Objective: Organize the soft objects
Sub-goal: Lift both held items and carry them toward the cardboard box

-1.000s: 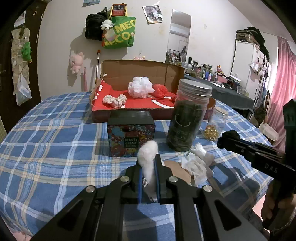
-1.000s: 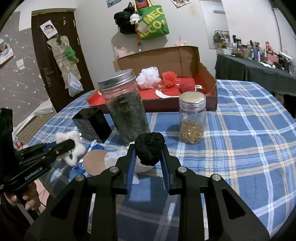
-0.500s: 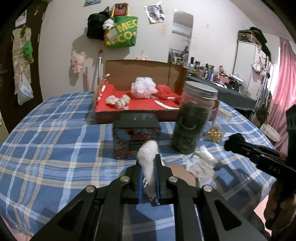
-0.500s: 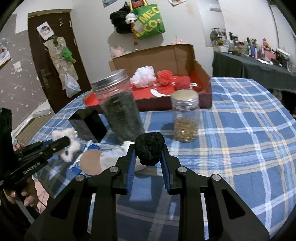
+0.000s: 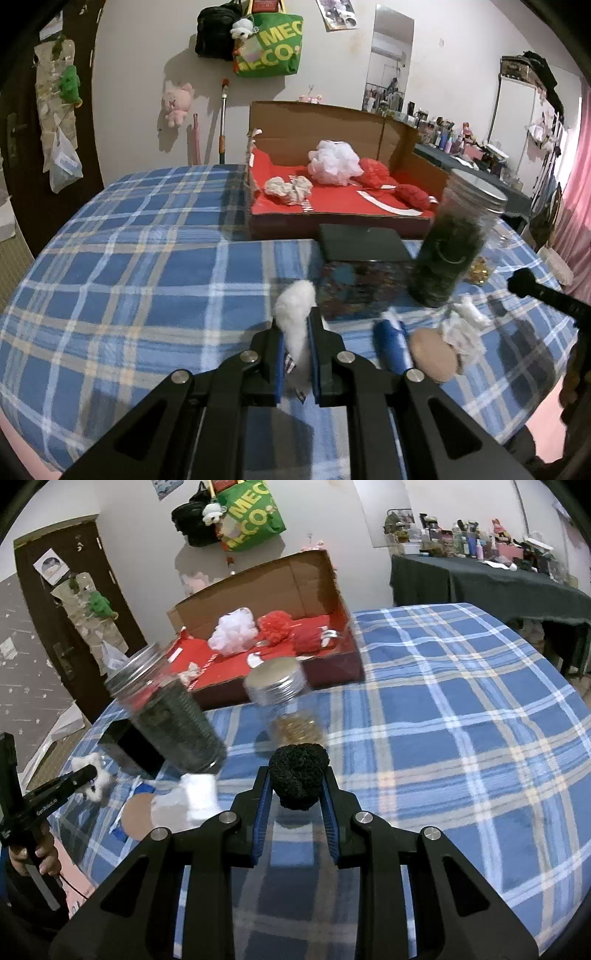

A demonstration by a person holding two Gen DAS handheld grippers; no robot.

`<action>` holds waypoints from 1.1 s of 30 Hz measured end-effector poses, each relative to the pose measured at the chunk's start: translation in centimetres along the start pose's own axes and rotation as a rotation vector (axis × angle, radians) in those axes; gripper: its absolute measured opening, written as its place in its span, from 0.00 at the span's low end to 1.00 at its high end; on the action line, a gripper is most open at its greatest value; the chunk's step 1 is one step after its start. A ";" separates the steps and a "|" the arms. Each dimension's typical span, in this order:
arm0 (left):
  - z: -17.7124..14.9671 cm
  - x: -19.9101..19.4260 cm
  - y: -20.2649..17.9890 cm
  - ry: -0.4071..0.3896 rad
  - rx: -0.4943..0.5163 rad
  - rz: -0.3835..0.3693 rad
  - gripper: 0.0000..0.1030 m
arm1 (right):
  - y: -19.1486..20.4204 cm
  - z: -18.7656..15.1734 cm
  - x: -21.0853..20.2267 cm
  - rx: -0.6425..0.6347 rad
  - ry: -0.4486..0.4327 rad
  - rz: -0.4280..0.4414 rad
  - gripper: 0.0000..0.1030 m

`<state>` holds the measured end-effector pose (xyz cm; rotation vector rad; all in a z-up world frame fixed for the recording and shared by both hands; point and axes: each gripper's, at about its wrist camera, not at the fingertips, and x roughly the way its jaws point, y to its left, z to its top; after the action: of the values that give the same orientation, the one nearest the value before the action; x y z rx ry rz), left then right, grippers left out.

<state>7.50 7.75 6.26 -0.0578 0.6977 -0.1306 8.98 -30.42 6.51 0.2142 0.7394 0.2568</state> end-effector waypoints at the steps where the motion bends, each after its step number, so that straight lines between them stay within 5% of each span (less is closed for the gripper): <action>1: 0.1 0.2 0.3 0.002 0.005 0.004 0.11 | -0.2 0.3 0.1 -0.005 0.003 -0.012 0.24; 9: 1.8 1.7 1.9 0.007 0.064 0.001 0.11 | -2.4 2.6 1.5 0.025 0.040 0.005 0.24; 33: 7.2 6.2 3.4 0.063 0.239 -0.162 0.11 | -4.2 8.9 6.1 0.018 0.185 0.149 0.24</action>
<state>17.20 10.29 7.47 0.1192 0.7354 -0.3718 20.08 -33.49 7.85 0.2653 0.9111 0.4159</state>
